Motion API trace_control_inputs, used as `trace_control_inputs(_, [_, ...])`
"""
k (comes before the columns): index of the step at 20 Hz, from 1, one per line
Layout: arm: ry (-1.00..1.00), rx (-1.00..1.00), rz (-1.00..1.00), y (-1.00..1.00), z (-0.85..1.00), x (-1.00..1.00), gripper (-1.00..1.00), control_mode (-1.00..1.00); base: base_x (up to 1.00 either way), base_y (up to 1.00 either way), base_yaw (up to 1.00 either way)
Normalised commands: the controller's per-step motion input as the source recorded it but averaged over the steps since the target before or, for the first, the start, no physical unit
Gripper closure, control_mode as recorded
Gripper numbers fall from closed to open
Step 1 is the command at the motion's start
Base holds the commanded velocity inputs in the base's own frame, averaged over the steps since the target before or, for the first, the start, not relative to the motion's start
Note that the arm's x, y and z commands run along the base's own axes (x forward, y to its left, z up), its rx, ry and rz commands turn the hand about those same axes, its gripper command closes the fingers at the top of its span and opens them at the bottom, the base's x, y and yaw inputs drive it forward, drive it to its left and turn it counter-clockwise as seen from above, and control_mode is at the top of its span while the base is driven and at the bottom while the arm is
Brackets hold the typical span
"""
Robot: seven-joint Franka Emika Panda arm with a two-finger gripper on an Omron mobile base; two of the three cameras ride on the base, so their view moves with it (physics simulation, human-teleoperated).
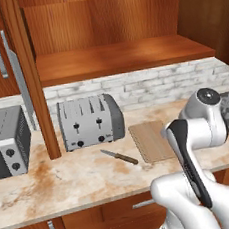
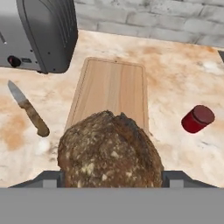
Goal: Pick the bread, place it on the cutting board, pick the jam, place it on the counter, and close the cabinet.
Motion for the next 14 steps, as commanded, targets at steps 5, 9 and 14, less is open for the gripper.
trace_control_inputs(5, [-0.09, 0.0, 0.0, 0.0, -0.5, 0.37, 1.0, -1.0, 0.0, 0.0, 0.0])
trace_control_inputs(9, [-0.09, 0.0, 0.0, 0.0, -0.51, 0.34, 1.0, -1.0, 0.0, 0.0, 0.0])
trace_control_inputs(14, [-0.08, 0.0, 0.0, 0.0, -0.49, 0.35, 1.0, -1.0, 0.0, 0.0, 0.0])
